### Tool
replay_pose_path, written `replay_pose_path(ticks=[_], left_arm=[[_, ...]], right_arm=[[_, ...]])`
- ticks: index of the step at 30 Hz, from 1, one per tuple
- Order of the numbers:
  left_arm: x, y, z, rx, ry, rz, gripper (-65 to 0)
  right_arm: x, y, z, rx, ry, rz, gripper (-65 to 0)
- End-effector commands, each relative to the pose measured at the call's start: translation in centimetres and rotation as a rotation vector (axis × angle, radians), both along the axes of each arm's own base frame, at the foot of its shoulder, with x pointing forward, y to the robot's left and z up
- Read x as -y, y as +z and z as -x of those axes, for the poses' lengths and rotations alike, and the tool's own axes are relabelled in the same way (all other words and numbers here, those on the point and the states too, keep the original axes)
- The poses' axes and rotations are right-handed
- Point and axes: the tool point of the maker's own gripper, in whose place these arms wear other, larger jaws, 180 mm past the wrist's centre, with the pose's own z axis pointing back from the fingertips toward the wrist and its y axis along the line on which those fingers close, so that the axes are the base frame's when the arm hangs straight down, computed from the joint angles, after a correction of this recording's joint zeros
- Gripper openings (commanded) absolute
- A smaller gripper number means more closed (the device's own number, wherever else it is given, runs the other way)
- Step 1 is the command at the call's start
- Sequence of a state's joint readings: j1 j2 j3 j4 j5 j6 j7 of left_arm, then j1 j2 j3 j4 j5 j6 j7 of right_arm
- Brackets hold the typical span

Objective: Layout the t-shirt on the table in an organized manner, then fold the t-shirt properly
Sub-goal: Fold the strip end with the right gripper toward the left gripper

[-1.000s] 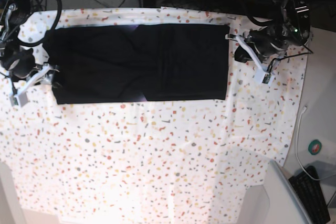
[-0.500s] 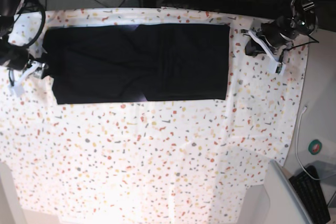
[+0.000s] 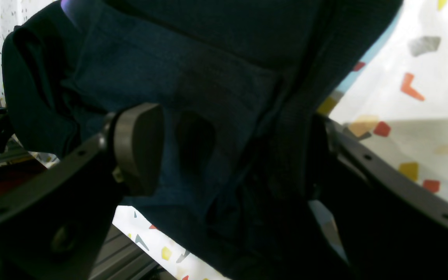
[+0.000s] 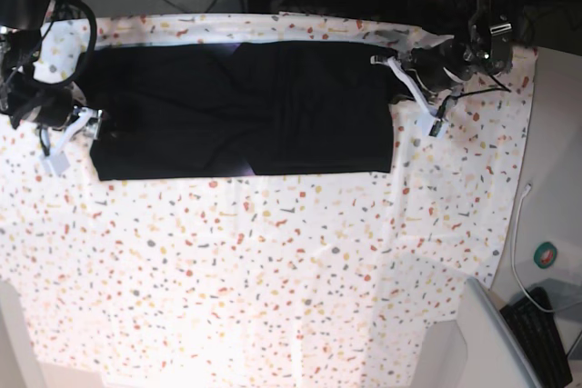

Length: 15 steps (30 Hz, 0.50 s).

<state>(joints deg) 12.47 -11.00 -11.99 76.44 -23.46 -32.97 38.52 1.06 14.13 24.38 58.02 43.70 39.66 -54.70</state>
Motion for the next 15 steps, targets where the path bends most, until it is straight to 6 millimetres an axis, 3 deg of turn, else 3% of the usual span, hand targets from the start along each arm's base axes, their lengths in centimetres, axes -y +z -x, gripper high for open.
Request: replay_pose_path(ticks=[1, 8, 15], left_arm=[[0.4, 0.2, -0.6, 0.012, -0.006, 0.01, -65.0], [1.9, -0.3, -1.6, 0.006, -0.004, 0.048, -65.0], [4.3, 0.3, -2.9, 0.03, -0.053, 0.072, -65.0]], right_arm=[[-0.4, -0.1, 0.4, -0.021, 0.048, 0.013, -19.7], [0.0, 0.1, -0.1, 0.001, 0.031, 0.018, -20.3], [-0.3, 0.2, -0.4, 0.006, 0.034, 0.013, -41.3]])
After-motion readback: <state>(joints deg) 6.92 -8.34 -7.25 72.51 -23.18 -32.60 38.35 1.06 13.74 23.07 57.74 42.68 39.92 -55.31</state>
